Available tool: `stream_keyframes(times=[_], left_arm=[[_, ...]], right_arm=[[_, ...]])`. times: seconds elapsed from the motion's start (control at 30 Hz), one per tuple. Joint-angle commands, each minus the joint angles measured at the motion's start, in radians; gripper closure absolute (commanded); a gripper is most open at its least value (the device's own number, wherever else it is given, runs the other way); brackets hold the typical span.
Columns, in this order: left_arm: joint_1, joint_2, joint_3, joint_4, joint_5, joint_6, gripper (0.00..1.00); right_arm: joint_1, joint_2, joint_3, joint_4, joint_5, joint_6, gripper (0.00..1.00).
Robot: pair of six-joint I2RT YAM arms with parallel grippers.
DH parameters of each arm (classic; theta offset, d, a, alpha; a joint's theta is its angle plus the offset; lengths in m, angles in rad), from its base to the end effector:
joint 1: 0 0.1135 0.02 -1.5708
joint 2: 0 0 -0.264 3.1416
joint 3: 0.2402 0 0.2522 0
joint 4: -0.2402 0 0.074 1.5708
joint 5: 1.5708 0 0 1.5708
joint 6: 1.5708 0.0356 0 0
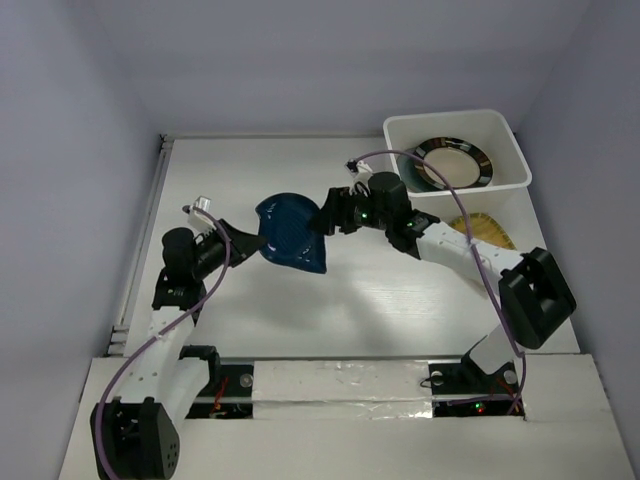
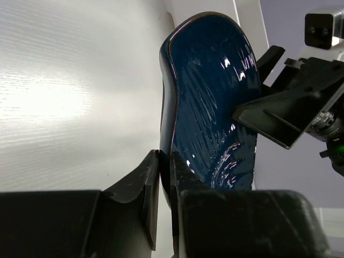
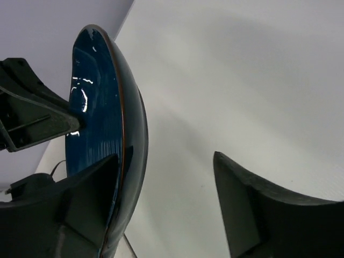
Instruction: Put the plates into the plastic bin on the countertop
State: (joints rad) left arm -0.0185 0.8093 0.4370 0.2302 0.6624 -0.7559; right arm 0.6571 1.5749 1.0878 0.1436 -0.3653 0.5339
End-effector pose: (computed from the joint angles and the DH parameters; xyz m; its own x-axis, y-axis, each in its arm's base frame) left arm 0.1884 -0.0254 0.2569 -0.5306 -0.5311 -0.6606 0.3564 0.5673 -0.7424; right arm 0.2825 0.2340 0.2797 -0.6554 0.0947 -0.7493 -0.5847 0.5644 0.5827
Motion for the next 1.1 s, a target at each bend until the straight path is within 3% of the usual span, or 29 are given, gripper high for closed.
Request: stream_keyframes(times=[0.0, 0.13, 0.17, 0.23, 0.27, 0.3, 0.4, 0.5, 0.67, 0.8, 0.97, 1.07], left_arm=[[-0.011, -0.041, 0.051, 0.121, 0.074, -0.014, 1.00], [-0.030, -0.042, 0.068, 0.133, 0.080, -0.016, 1.00], [-0.031, -0.038, 0.071, 0.139, 0.077, -0.020, 1.00], [-0.041, -0.032, 0.077, 0.159, 0.075, -0.037, 0.99], [-0.052, -0.024, 0.084, 0.164, 0.072, -0.039, 0.93], [-0.063, -0.021, 0.092, 0.164, 0.060, -0.037, 0.81], [-0.109, -0.016, 0.138, 0.107, -0.002, 0.021, 0.64], [-0.156, -0.021, 0.175, 0.064, -0.050, 0.067, 0.55], [-0.260, -0.027, 0.210, 0.011, -0.159, 0.131, 0.51], [-0.408, 0.007, 0.212, -0.003, -0.341, 0.170, 0.51], [-0.687, 0.123, 0.250, -0.009, -0.568, 0.188, 0.52], [-0.831, 0.194, 0.284, -0.006, -0.714, 0.210, 0.52]], right_arm=[[0.013, 0.014, 0.050, 0.093, -0.050, 0.038, 0.26], [0.013, 0.042, 0.057, 0.117, -0.078, 0.061, 0.62], [0.013, 0.045, 0.055, 0.123, -0.078, 0.075, 0.84], [0.013, 0.034, 0.046, 0.140, -0.057, 0.086, 1.00], [0.013, 0.025, 0.043, 0.142, -0.019, 0.089, 1.00], [0.013, -0.002, 0.043, 0.139, 0.006, 0.089, 1.00], [-0.019, -0.073, 0.053, 0.111, 0.098, 0.090, 1.00], [-0.120, -0.127, 0.058, 0.102, 0.132, 0.107, 1.00], [-0.364, -0.194, 0.090, 0.079, 0.086, 0.141, 1.00], [-0.554, -0.164, 0.156, 0.027, 0.097, 0.159, 1.00], [-0.749, -0.044, 0.260, -0.021, 0.109, 0.213, 1.00], [-0.787, 0.059, 0.363, -0.088, 0.124, 0.204, 1.00]])
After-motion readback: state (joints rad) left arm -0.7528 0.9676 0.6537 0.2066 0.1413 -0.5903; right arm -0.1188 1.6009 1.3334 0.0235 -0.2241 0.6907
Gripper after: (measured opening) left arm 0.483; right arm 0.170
